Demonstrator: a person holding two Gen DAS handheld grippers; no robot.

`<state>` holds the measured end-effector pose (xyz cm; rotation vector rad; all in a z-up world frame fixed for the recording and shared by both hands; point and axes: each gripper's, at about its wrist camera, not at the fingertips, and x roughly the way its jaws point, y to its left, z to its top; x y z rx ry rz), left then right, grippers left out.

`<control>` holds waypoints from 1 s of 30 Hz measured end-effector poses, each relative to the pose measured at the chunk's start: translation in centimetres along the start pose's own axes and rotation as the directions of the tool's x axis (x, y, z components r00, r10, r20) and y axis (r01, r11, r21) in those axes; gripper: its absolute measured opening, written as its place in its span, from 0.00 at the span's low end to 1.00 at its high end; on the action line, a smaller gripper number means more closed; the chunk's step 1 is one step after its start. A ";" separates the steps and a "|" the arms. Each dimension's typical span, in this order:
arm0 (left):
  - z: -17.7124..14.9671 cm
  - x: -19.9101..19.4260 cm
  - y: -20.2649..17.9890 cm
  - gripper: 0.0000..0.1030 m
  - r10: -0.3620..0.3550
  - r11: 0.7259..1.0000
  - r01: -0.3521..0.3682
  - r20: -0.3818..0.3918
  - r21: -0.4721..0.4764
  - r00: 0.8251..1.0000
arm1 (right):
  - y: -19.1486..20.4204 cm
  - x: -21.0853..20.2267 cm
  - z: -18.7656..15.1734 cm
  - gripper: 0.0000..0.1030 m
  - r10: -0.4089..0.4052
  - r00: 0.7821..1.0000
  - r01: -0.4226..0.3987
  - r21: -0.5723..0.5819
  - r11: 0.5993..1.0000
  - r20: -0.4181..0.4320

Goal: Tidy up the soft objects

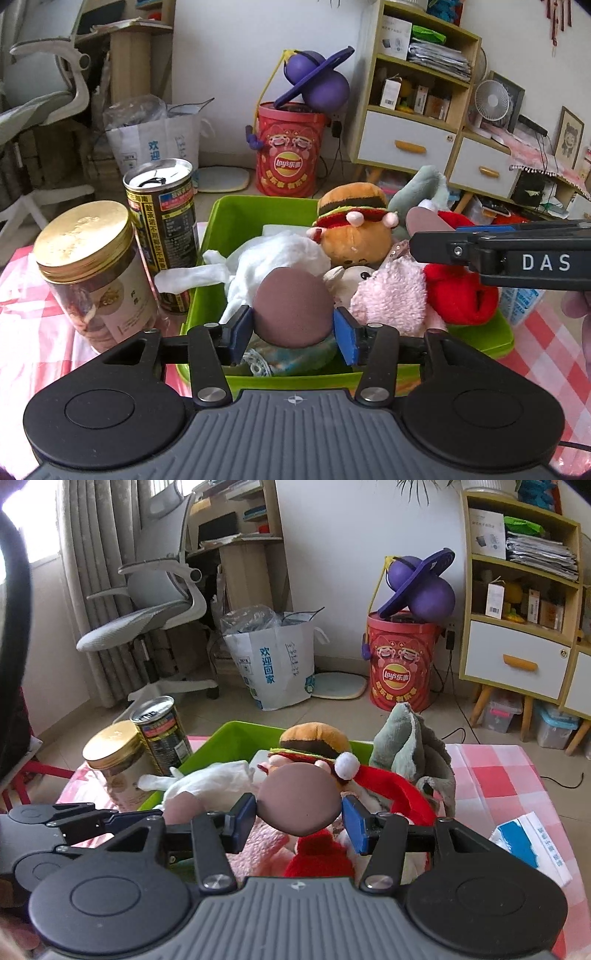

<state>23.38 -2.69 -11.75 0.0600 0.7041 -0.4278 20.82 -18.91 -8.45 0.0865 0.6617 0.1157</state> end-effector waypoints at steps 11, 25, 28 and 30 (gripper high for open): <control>-0.1 -0.1 -0.2 0.73 0.025 0.999 -0.025 0.022 0.020 0.999 | -0.2 0.2 0.3 0.53 -0.012 1.000 0.012 0.013 1.000 -0.016; -0.6 -4.8 0.1 0.94 0.089 0.996 -0.090 0.062 0.012 0.994 | -1.8 -4.7 0.0 0.62 -0.076 0.997 0.075 0.069 0.995 0.014; -1.1 -6.2 0.3 0.95 0.101 0.995 -0.102 0.058 0.000 0.993 | -2.0 -6.1 -0.6 0.62 -0.085 0.996 0.083 0.075 0.994 0.013; -1.5 -7.2 0.3 0.95 0.111 0.994 -0.111 0.051 -0.011 0.992 | -2.1 -7.1 -1.2 0.63 -0.086 0.996 0.085 0.082 0.993 0.012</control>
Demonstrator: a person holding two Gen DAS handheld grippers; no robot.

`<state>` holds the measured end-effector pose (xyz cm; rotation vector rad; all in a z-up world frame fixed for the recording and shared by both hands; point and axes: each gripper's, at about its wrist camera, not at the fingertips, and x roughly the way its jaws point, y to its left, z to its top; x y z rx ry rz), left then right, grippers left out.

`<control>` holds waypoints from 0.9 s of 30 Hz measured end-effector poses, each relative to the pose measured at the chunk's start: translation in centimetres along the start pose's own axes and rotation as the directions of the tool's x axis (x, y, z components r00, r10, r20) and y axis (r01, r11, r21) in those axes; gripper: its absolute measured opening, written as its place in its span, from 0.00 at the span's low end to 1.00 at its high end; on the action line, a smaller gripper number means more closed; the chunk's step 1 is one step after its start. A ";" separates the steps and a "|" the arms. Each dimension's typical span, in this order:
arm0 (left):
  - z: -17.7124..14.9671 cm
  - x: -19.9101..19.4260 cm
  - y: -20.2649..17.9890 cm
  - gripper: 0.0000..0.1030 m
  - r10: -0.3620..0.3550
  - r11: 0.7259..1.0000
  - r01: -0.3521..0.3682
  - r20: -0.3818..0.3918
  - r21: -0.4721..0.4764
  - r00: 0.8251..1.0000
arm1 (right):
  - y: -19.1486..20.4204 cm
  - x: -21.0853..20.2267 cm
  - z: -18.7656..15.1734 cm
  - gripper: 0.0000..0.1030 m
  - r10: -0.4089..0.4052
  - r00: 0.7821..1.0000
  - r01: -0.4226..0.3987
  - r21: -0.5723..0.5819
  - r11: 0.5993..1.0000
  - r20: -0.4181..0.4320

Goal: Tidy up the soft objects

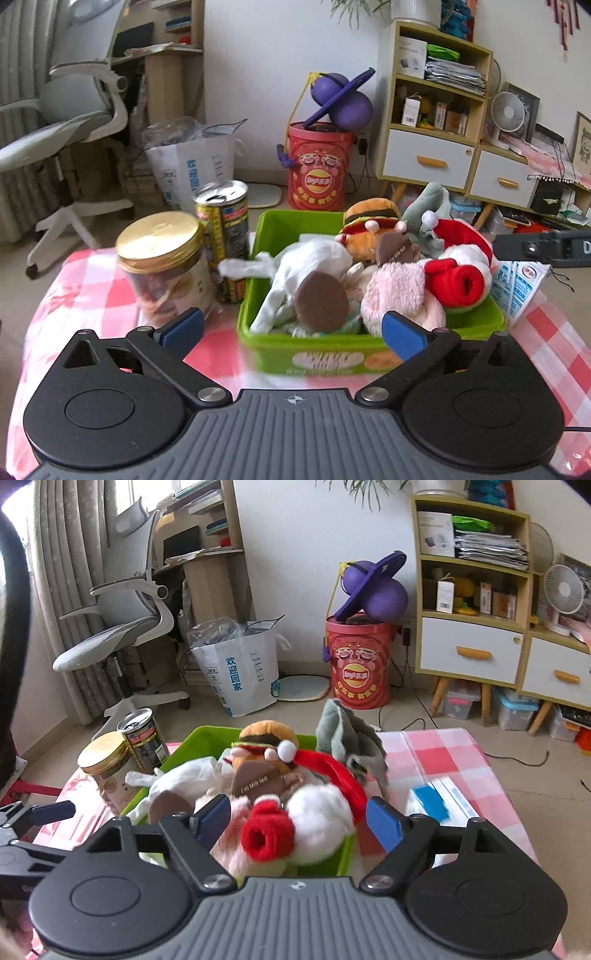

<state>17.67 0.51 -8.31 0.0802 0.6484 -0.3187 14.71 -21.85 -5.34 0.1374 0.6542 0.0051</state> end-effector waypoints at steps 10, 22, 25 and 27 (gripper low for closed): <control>-2.4 -4.1 -0.7 0.95 0.061 0.998 -0.062 -0.049 -0.008 0.997 | 0.8 -4.4 -3.7 0.65 0.014 0.999 -0.013 0.017 1.000 -0.050; -2.0 -10.5 -2.8 0.95 0.156 0.983 -0.171 -0.173 -0.073 0.972 | 2.8 -11.8 -4.3 0.78 -0.089 0.992 0.091 0.028 0.995 -0.086; -2.2 -11.6 -3.2 0.95 0.168 0.979 -0.186 -0.187 -0.085 0.968 | 3.2 -13.6 -4.2 0.82 -0.109 0.992 0.110 0.010 0.994 -0.067; -2.4 -11.9 -3.7 0.95 0.182 0.977 -0.201 -0.210 -0.073 0.961 | 3.1 -14.3 -4.3 0.84 -0.107 0.991 0.108 0.018 0.994 -0.077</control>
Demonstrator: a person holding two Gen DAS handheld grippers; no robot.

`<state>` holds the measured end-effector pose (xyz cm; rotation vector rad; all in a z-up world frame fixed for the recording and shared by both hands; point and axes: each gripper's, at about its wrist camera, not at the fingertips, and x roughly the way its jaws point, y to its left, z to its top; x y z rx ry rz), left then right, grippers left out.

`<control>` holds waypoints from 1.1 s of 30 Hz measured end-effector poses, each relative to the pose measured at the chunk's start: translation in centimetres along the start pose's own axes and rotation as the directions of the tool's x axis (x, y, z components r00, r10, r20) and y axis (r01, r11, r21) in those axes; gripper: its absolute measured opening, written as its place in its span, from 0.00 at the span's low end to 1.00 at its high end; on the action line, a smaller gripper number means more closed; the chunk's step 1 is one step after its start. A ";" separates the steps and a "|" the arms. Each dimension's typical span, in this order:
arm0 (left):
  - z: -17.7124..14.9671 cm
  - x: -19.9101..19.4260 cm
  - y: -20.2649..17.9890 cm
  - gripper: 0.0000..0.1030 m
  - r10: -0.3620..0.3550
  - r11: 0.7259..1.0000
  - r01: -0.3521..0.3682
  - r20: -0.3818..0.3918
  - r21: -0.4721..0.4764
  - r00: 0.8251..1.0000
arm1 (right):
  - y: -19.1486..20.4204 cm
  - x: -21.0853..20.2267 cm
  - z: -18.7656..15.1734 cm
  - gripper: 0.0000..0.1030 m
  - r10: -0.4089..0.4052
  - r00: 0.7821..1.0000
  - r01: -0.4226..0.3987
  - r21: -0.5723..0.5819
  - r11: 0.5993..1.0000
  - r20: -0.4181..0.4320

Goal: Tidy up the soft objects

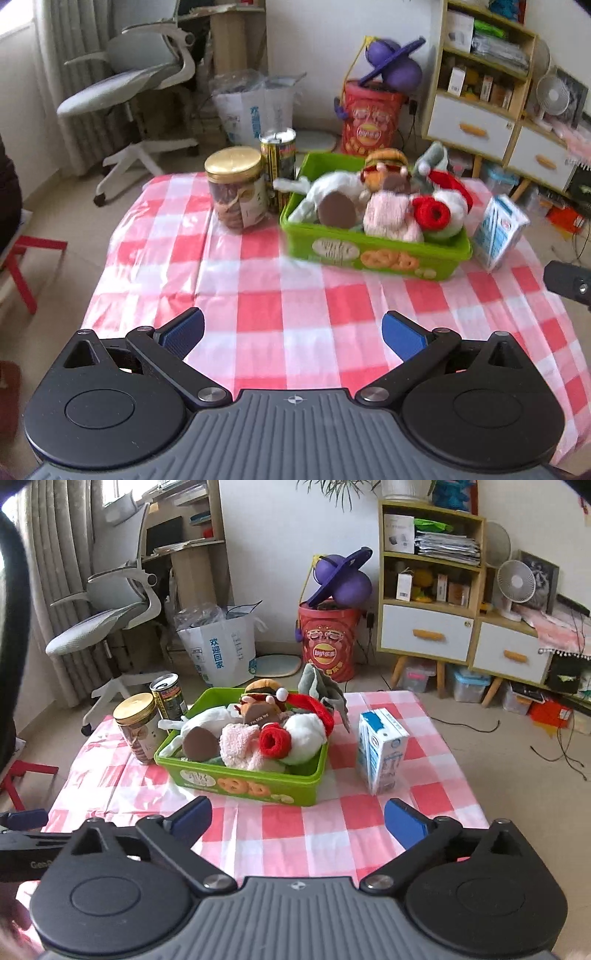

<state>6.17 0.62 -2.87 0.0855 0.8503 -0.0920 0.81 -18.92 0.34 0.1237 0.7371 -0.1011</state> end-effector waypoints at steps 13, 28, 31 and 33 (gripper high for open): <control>-0.2 -3.0 -0.8 0.95 0.069 0.998 -0.068 0.050 -0.020 0.996 | 0.8 -1.4 -0.2 0.84 -0.036 0.999 0.036 -0.003 0.999 -0.030; -0.4 -3.2 -1.2 0.95 0.057 0.998 -0.057 0.039 0.000 0.998 | 1.5 -1.1 -0.2 0.84 -0.031 0.999 0.030 -0.012 0.999 -0.027; -0.4 -3.2 -1.2 0.95 0.056 0.998 -0.056 0.037 0.001 0.998 | 1.5 -0.9 -0.3 0.84 -0.031 0.999 0.031 -0.013 0.999 -0.032; -0.4 -3.2 -1.2 0.95 0.056 0.998 -0.056 0.037 0.001 0.998 | 1.5 -0.9 -0.2 0.84 -0.033 0.999 0.032 -0.011 0.999 -0.036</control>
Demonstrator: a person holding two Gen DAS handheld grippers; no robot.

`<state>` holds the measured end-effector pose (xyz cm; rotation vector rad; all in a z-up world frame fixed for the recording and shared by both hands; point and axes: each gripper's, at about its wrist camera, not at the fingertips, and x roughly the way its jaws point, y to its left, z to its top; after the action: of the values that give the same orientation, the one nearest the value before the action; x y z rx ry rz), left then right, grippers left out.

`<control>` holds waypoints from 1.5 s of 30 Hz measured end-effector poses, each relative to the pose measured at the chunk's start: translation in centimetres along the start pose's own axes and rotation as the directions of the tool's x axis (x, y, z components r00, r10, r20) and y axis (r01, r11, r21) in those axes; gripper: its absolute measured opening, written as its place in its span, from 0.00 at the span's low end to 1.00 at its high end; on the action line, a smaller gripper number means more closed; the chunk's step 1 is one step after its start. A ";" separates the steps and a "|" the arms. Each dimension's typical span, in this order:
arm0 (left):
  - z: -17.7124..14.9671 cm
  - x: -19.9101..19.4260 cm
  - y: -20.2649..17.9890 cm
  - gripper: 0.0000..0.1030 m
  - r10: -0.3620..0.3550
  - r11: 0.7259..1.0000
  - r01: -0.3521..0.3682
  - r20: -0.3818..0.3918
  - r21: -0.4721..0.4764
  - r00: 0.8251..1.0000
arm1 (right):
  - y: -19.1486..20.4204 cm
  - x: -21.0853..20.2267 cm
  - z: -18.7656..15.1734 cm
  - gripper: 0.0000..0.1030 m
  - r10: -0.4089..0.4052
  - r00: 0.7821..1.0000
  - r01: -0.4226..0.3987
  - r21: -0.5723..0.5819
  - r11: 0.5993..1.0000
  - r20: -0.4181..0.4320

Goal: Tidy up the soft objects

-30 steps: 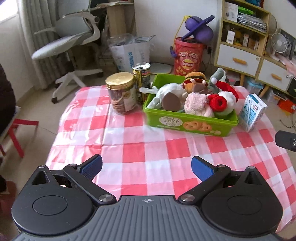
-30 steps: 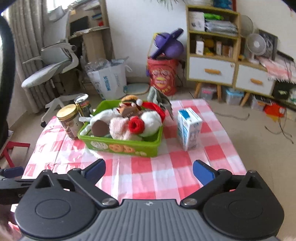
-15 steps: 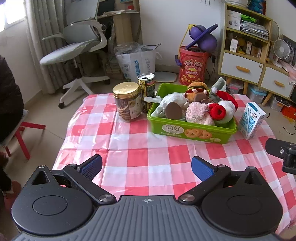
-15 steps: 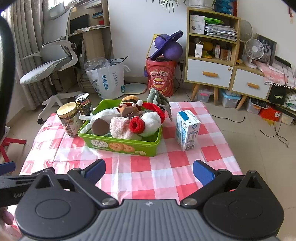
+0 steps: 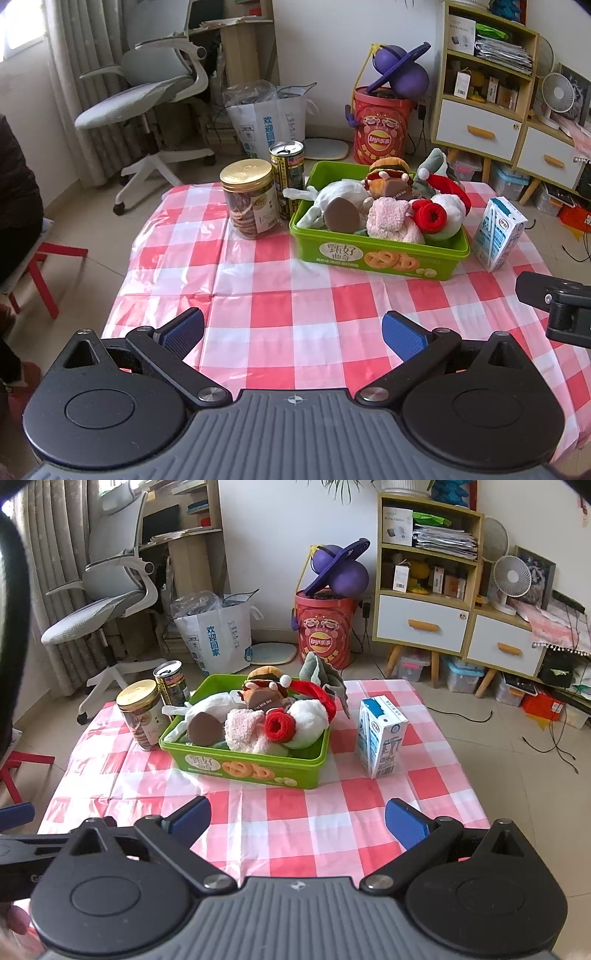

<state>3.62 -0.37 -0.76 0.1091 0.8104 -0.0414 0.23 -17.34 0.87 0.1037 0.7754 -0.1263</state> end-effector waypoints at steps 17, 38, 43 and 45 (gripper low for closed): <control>-0.1 0.1 0.0 0.95 -0.005 1.000 0.005 -0.004 0.003 1.000 | 0.0 -0.1 0.0 0.84 0.004 1.000 -0.004 0.003 1.000 0.000; -0.1 0.0 -0.1 0.95 -0.002 1.000 0.002 -0.002 0.000 1.000 | 0.0 -0.1 -0.1 0.84 0.008 1.000 -0.008 0.001 1.000 0.001; -0.1 0.0 -0.1 0.95 -0.003 1.000 0.003 -0.002 0.000 1.000 | 0.0 -0.1 -0.1 0.84 0.008 1.000 -0.008 0.001 1.000 0.002; -0.1 0.0 -0.1 0.95 -0.003 1.000 0.003 -0.002 0.001 1.000 | 0.0 -0.1 -0.1 0.84 0.008 1.000 -0.008 0.000 1.000 0.000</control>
<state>3.55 -0.46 -0.79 0.1089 0.8124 -0.0442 0.09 -17.34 0.85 0.1068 0.7744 -0.1183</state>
